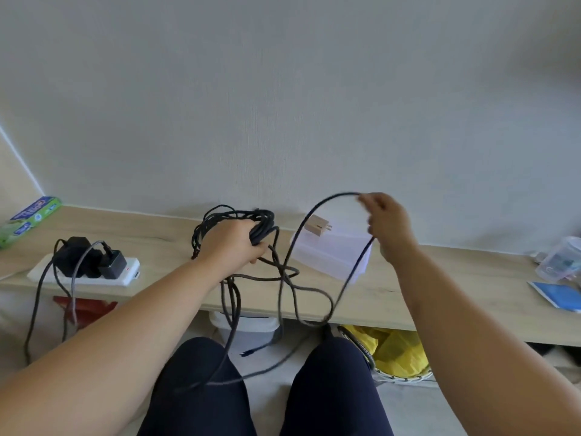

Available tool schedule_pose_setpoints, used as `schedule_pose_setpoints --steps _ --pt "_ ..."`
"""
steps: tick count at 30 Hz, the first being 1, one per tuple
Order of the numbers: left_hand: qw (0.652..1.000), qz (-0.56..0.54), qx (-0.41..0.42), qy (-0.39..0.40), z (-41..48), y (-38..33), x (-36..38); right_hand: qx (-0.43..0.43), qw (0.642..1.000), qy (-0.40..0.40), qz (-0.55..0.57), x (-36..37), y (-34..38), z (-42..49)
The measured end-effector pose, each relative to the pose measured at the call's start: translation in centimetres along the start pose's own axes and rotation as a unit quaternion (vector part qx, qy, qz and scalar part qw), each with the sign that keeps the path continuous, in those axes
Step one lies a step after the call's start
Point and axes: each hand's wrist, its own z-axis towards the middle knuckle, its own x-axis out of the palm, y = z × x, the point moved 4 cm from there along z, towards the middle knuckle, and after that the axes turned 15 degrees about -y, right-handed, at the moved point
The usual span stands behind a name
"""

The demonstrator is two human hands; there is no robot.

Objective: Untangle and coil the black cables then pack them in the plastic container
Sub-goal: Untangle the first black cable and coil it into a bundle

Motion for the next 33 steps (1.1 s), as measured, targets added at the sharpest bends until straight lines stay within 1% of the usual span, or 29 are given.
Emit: schedule_pose_setpoints --steps 1,2,3,5,6,7,8,9,10,11,12,13,15,16,17,18,20,21,22,23,25,26,27,29,30,33 --pt "1.000 0.011 -0.014 -0.001 0.1 0.5 0.0 0.081 0.991 -0.067 0.085 -1.0 -1.2 0.3" --pt "0.999 0.014 -0.034 -0.002 0.2 1.2 0.0 0.137 0.976 -0.110 0.131 -2.0 -2.3 0.6" --pt "0.998 0.010 -0.054 -0.006 0.3 1.8 -0.1 0.167 0.967 -0.134 0.137 -2.7 -3.4 0.8" --pt "0.996 -0.019 -0.089 -0.020 0.4 2.9 -0.1 0.192 0.964 -0.148 0.111 -3.6 -5.4 0.9" --pt "0.993 -0.041 -0.103 -0.028 0.4 3.2 -0.2 0.200 0.965 -0.147 0.082 -3.7 -6.5 1.0" --pt "0.991 -0.062 -0.110 -0.036 0.4 3.3 -0.2 0.200 0.971 -0.132 0.026 -3.6 -7.5 0.8" --pt "0.990 -0.075 -0.112 -0.044 0.5 3.1 -0.3 0.191 0.975 -0.105 -0.052 -3.4 -8.4 0.7" --pt "0.989 -0.081 -0.109 -0.050 0.6 2.8 -0.4 0.167 0.972 -0.067 -0.153 -3.1 -9.2 0.3" --pt "0.989 -0.086 -0.103 -0.055 0.7 2.4 -0.6 0.134 0.954 -0.021 -0.268 -2.6 -9.9 0.0" --pt "0.990 -0.091 -0.094 -0.058 0.8 1.9 -0.8 0.084 0.922 0.017 -0.378 -2.1 -10.3 -0.4" --pt "0.990 -0.098 -0.083 -0.059 0.9 1.4 -1.0 0.010 0.891 0.049 -0.450 -1.2 -9.7 -1.0" --pt "0.990 -0.108 -0.071 -0.056 0.9 0.8 -1.1 -0.081 0.874 0.074 -0.473 0.0 -8.5 -1.8" --pt "0.989 -0.133 -0.050 -0.042 0.9 -0.3 -1.2 -0.255 0.857 0.137 -0.427 3.0 -5.3 -3.8" --pt "0.988 -0.143 -0.041 -0.038 0.9 -0.8 -1.3 -0.312 0.844 0.171 -0.401 4.1 -4.0 -4.7" --pt "0.988 -0.148 -0.033 -0.041 0.8 -1.2 -1.5 -0.337 0.835 0.205 -0.383 4.9 -3.3 -5.2" --pt "0.987 -0.149 -0.027 -0.046 0.9 -1.4 -1.8 -0.327 0.834 0.241 -0.373 5.2 -2.8 -5.4" --pt "0.988 -0.141 -0.018 -0.054 1.2 -1.3 -2.3 -0.262 0.830 0.317 -0.376 5.1 -2.6 -5.7" --pt "0.989 -0.134 -0.018 -0.055 1.3 -0.9 -2.5 -0.237 0.836 0.334 -0.365 4.8 -2.4 -5.8" --pt "0.990 -0.129 -0.020 -0.056 1.3 -0.4 -2.6 -0.217 0.855 0.325 -0.340 4.4 -2.0 -5.7" --pt "0.991 -0.121 -0.022 -0.058 1.4 0.1 -2.7 -0.201 0.889 0.282 -0.299 4.0 -1.6 -5.1" --pt "0.995 -0.089 -0.010 -0.047 1.2 1.0 -2.4 -0.145 0.967 0.123 -0.170 2.5 -0.7 -3.0" --pt "0.996 -0.079 -0.007 -0.036 0.9 1.3 -2.1 -0.103 0.987 0.063 -0.110 1.7 -0.5 -1.9" --pt "0.997 -0.072 -0.012 -0.028 0.7 1.6 -1.8 -0.067 0.994 0.033 -0.075 1.2 -0.4 -1.3" --pt "0.998 -0.058 -0.023 -0.025 0.4 2.2 -1.2 -0.015 1.000 0.015 -0.016 0.6 -0.6 -1.1" --pt "0.998 -0.050 -0.027 -0.027 0.3 2.4 -1.0 0.006 0.999 0.009 0.035 0.4 -0.6 -1.3" --pt "0.999 -0.040 -0.023 -0.016 0.1 2.1 -0.3 0.085 0.978 0.016 0.192 0.7 -0.7 -2.2"
